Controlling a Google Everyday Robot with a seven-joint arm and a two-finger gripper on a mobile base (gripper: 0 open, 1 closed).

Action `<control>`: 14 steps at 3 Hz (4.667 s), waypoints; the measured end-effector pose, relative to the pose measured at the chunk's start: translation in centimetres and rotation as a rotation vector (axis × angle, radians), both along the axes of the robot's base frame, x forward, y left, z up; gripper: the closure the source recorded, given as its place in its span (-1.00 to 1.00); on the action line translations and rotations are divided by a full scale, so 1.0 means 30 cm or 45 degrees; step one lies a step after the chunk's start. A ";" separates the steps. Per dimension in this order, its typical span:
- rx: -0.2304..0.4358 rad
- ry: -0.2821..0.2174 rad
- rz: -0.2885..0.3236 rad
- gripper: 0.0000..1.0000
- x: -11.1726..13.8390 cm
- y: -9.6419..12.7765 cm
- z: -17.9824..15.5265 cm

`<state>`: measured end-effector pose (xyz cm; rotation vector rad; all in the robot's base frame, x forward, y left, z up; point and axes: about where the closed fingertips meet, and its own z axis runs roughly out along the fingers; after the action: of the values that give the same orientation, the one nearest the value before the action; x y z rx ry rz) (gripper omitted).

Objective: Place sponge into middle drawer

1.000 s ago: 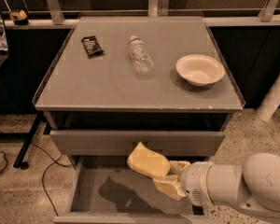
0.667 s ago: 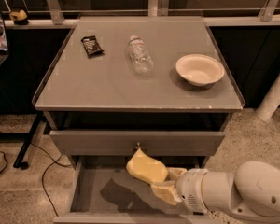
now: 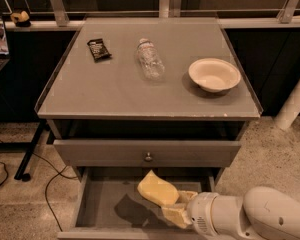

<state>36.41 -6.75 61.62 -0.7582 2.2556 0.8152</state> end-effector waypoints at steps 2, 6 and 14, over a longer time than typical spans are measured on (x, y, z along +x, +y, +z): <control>0.019 0.067 -0.086 1.00 0.008 -0.034 -0.148; 0.029 0.162 -0.104 1.00 0.045 -0.033 -0.239; 0.106 0.419 -0.333 1.00 0.199 -0.175 -0.708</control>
Offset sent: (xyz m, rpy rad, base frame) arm 0.0050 -0.0193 -0.0718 0.0215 0.0897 -0.1160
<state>42.37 -12.01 40.37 -0.2962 2.5210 0.9526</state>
